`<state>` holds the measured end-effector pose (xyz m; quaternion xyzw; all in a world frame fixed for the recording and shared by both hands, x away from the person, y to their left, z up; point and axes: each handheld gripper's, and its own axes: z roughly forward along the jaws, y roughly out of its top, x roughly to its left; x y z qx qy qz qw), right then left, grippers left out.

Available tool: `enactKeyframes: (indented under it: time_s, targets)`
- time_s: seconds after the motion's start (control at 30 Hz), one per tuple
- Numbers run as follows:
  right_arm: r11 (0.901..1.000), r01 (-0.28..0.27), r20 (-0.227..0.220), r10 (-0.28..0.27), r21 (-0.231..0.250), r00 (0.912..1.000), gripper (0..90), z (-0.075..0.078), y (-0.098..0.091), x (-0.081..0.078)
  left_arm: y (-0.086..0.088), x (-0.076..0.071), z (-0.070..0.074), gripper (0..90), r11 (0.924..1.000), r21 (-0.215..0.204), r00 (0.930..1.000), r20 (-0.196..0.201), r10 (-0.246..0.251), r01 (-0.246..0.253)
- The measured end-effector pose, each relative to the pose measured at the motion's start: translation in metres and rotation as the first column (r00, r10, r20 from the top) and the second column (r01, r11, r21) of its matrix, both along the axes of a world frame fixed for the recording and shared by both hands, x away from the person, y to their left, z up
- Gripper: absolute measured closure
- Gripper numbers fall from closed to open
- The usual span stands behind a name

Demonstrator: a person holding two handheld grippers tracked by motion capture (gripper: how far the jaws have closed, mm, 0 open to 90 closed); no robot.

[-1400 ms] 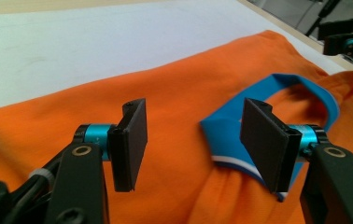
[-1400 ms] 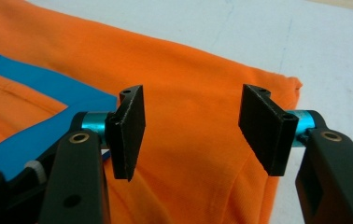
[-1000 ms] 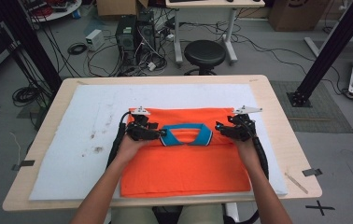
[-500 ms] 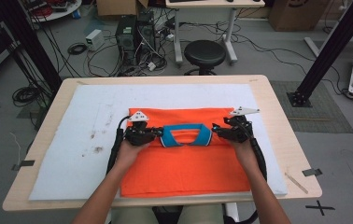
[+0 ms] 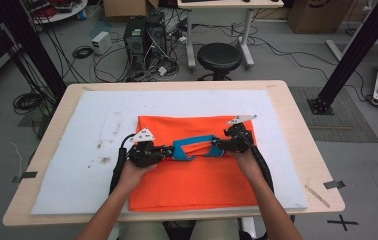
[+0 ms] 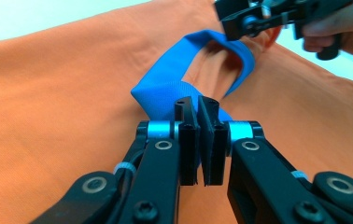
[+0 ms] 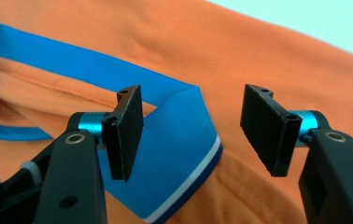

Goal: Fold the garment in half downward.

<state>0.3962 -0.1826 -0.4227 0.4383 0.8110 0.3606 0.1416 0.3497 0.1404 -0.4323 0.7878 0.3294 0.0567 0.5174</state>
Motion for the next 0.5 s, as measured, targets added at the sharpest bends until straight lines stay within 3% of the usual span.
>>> enactKeyframes:
  time_s: [0.1,0.2,0.27,0.37,0.43,0.5]
  targets:
    - [0.9992,-0.035,-0.052,0.036,0.016,0.9980,63.7,-0.004,0.001,0.003,0.001,-0.002,-0.001,86.6,0.9999,-0.003,0.9998,-0.009,-0.016,0.016]
    - [0.9970,-0.076,-0.033,0.076,-0.015,0.9966,83.4,-0.002,0.002,-0.002,0.005,-0.002,0.002,85.4,0.9996,-0.026,0.9999,-0.003,-0.010,0.010]
    - [0.9954,-0.090,-0.010,0.089,-0.035,0.9960,86.1,0.000,0.001,-0.006,0.009,0.001,0.005,69.6,0.9976,-0.058,0.9992,-0.012,0.039,-0.039]
    - [0.9948,-0.096,0.027,0.097,-0.034,0.9949,86.8,0.004,-0.002,-0.014,0.012,0.012,0.010,51.0,0.9921,-0.057,0.9936,-0.020,0.111,-0.112]
    - [0.9947,-0.100,0.044,0.101,-0.026,0.9939,86.9,0.006,-0.006,-0.020,0.012,0.020,0.012,46.2,0.9899,-0.062,0.9912,-0.043,0.125,-0.128]
    - [0.9948,-0.100,0.056,0.101,-0.019,0.9933,86.9,0.007,-0.009,-0.026,0.007,0.028,0.011,43.0,0.9917,-0.065,0.9911,-0.081,0.105,-0.111]
